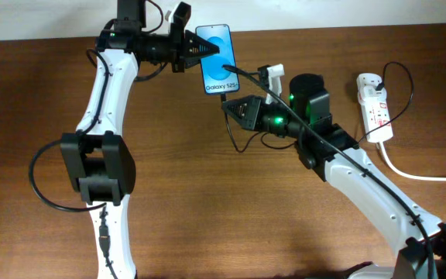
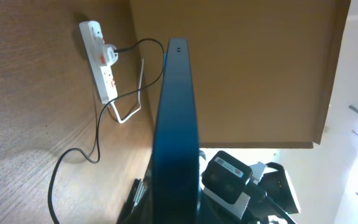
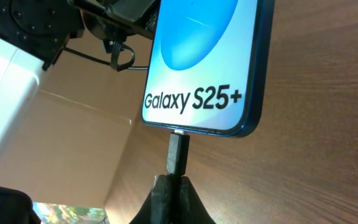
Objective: Plug charger to phone and switch on socket
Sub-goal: 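Push the plug upward into the phone's port with the right gripper, then lower the plugged phone onto the table with both grippers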
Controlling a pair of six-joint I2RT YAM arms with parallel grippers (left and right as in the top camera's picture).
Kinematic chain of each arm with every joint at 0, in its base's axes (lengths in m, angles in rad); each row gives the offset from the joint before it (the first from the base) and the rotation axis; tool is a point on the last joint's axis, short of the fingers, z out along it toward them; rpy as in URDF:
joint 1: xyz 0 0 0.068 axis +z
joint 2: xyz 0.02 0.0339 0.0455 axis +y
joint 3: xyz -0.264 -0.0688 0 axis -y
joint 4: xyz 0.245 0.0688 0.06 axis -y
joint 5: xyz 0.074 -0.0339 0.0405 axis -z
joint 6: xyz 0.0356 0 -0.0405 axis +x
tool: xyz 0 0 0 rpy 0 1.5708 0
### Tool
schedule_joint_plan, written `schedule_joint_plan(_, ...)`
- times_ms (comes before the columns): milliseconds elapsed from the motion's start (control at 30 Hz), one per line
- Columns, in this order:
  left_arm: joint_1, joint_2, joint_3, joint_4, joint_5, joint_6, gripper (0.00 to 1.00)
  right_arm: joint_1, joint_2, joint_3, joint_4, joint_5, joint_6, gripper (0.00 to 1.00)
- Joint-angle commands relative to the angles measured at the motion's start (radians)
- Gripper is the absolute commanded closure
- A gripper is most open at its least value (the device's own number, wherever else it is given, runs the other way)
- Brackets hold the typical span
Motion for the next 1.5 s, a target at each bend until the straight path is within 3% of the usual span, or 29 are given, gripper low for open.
schedule_joint_plan(0, -0.064, -0.011, 0.010, -0.027, 0.124, 0.010, 1.00, -0.047, 0.018, 0.032, 0.064, 0.087, -0.003, 0.96)
schedule_joint_plan(100, -0.064, -0.011, 0.010, -0.023, 0.124, 0.010, 1.00, -0.047, 0.018, 0.032, 0.044, 0.048, -0.003, 0.96)
schedule_joint_plan(167, -0.055, -0.011, 0.010, -0.004, 0.122, 0.010, 1.00, -0.047, 0.018, 0.031, 0.001, 0.017, -0.016, 0.91)
schedule_joint_plan(333, -0.026, -0.011, 0.010, 0.008, 0.072, 0.058, 1.00, -0.047, 0.018, 0.031, -0.092, 0.005, -0.072, 0.58)
schedule_joint_plan(467, -0.010, -0.011, -0.005, -0.023, -0.040, 0.236, 1.00, -0.047, 0.018, 0.031, -0.115, -0.022, -0.102, 0.40)
schedule_joint_plan(500, -0.006, -0.011, -0.014, -0.072, -0.123, 0.271, 1.00, -0.048, 0.018, 0.031, -0.131, -0.021, -0.106, 0.40)
schedule_joint_plan(567, -0.002, -0.011, -0.028, -0.293, -0.484, 0.383, 1.00, -0.048, 0.018, 0.031, -0.177, -0.020, -0.152, 0.39)
schedule_joint_plan(633, -0.007, -0.011, -0.057, -0.380, -0.610, 0.460, 1.00, -0.047, 0.018, 0.031, -0.221, 0.010, -0.173, 0.39)
schedule_joint_plan(767, -0.010, -0.011, -0.196, -0.363, -0.655, 0.510, 1.00, -0.048, 0.018, 0.031, -0.308, 0.063, -0.192, 0.39)
schedule_joint_plan(900, -0.009, -0.010, -0.302, -0.243, -0.689, 0.509, 1.00, -0.047, 0.018, 0.031, -0.421, 0.143, -0.191, 0.39)
schedule_joint_plan(1033, -0.010, -0.010, -0.359, -0.157, -0.692, 0.480, 1.00, -0.047, 0.018, 0.031, -0.465, 0.158, -0.191, 0.39)
schedule_joint_plan(1267, -0.010, 0.072, -0.378, -0.154, -0.661, 0.472, 1.00, -0.047, 0.018, 0.029, -0.513, 0.194, -0.187, 0.41)
schedule_joint_plan(1467, -0.010, 0.079, -0.378, -0.155, -0.719, 0.472, 0.55, -0.047, 0.018, 0.029, -0.513, 0.195, -0.188, 0.40)
